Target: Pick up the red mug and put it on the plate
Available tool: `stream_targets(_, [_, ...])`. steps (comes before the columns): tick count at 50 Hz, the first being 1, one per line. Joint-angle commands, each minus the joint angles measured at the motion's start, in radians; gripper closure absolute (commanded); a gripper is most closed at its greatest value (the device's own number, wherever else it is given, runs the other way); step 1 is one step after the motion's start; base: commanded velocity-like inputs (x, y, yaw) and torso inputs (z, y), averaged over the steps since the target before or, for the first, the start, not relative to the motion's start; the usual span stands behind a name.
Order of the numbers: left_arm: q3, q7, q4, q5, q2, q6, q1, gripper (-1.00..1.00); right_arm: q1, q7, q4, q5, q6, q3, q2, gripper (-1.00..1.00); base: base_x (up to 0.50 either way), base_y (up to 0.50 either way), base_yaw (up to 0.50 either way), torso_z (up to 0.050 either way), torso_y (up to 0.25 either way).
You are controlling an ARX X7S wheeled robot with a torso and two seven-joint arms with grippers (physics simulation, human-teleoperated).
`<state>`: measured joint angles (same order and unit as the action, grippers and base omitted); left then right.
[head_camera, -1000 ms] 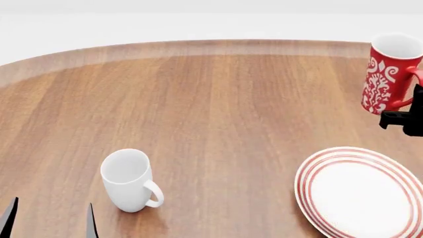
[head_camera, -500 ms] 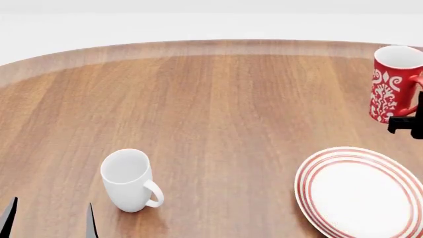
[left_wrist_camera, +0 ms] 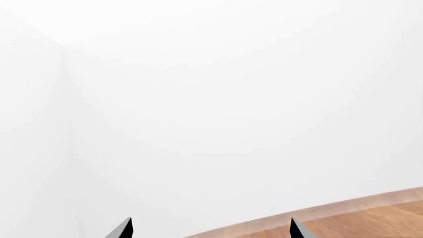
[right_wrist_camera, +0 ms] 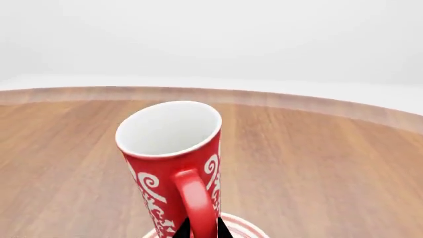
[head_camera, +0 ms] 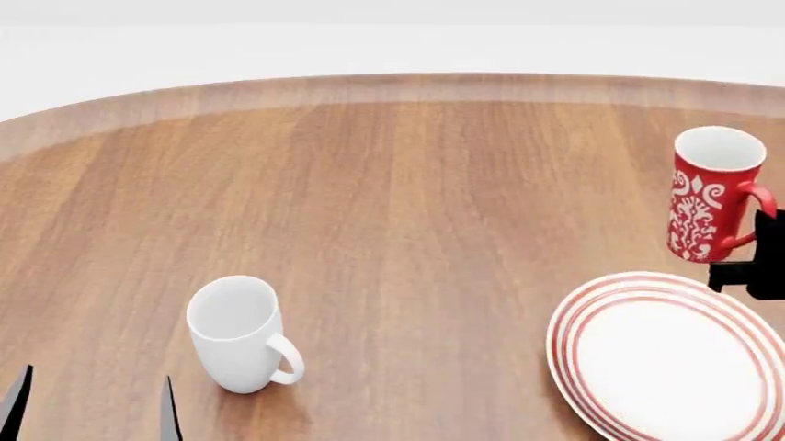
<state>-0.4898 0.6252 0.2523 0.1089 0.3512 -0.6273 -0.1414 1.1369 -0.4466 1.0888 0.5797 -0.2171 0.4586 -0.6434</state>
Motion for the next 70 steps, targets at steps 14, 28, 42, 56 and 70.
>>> stream_targets(14, [-0.005,0.005,-0.001,0.004,0.003,0.002,-0.002,-1.0,-0.032,-0.112,0.219,-0.08,0.295,-0.132,0.079,1.0,0.0,0.0,0.0,0.0,0.0])
stream_targets(28, [-0.006,0.01,-0.003,0.009,0.005,0.007,-0.002,-1.0,-0.087,-0.139,0.219,-0.229,0.339,-0.387,0.101,1.0,0.0,0.0,0.0,0.0,0.001])
stream_targets(42, [-0.009,0.014,-0.002,0.014,0.007,0.005,-0.004,-1.0,-0.126,-0.144,0.22,-0.39,0.331,-0.591,0.126,1.0,0.0,0.0,0.0,0.0,0.0])
stream_targets(56, [-0.011,0.017,-0.005,0.015,0.009,0.011,-0.004,-1.0,-0.135,-0.128,0.22,-0.521,0.329,-0.672,0.137,1.0,0.0,0.0,0.0,0.0,0.001])
stream_targets(70, [-0.015,0.02,-0.001,0.017,0.01,0.001,-0.006,-1.0,-0.135,-0.087,0.22,-0.562,0.322,-0.699,0.138,1.0,0.0,0.0,0.0,0.0,0.0])
